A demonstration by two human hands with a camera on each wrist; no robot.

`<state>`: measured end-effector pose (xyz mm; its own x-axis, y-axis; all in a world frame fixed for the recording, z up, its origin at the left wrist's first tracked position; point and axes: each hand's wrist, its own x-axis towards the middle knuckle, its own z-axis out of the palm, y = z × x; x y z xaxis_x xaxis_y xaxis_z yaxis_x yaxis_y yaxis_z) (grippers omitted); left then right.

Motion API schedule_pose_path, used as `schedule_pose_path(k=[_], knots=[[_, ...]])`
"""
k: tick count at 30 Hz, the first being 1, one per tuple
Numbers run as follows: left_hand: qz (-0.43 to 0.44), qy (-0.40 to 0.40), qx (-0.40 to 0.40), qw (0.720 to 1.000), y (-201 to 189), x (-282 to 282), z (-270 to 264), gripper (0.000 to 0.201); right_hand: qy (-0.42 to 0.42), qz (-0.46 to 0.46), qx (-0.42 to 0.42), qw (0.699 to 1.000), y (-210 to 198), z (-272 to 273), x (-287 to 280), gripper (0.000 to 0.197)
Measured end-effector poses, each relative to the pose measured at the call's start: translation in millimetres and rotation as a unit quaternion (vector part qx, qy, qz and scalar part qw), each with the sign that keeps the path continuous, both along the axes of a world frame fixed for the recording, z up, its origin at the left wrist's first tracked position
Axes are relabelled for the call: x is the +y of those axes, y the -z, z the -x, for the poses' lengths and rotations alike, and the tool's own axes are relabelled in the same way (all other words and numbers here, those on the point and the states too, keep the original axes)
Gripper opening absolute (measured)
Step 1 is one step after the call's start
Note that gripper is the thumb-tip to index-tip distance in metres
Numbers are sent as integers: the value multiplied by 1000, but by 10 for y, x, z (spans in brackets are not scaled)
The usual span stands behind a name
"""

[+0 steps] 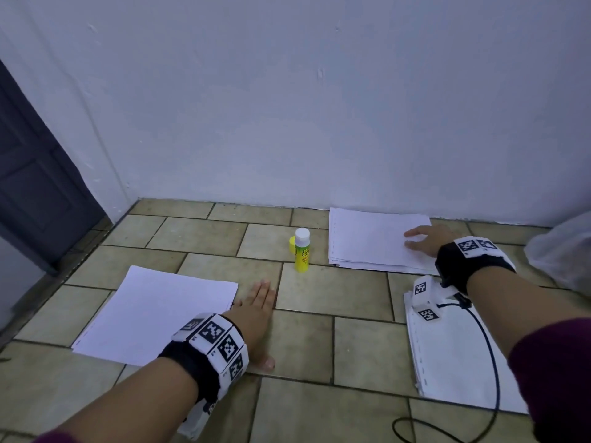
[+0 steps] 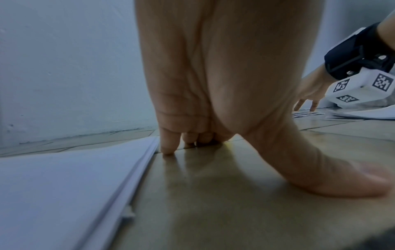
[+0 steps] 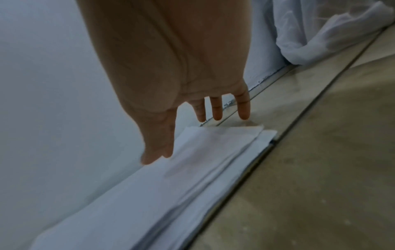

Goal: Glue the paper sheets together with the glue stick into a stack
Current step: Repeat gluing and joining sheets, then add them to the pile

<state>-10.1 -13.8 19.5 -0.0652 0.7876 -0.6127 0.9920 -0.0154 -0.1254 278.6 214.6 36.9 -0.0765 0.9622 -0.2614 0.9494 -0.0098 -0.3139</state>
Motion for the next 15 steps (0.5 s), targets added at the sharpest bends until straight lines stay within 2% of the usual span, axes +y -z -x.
schedule_pose_path(k=[3,6,8,11,15], knots=[[3,-5,1,1000,3,18,-3,126,-18,30,86,996,-170,-15,-200,60],[13,-1,4,1000,15,36,7,128,-86,85,59,991,-344,-52,-565,93],[17,7,8,1000,-6,40,7,128,-102,90,50,989,-397,-112,-853,106],[20,10,6,1000,-42,36,3,128,-97,81,41,991,-408,-200,-1261,115],[10,16,3,1000,-30,35,34,128,-123,110,-32,986,-275,-232,-1750,113]])
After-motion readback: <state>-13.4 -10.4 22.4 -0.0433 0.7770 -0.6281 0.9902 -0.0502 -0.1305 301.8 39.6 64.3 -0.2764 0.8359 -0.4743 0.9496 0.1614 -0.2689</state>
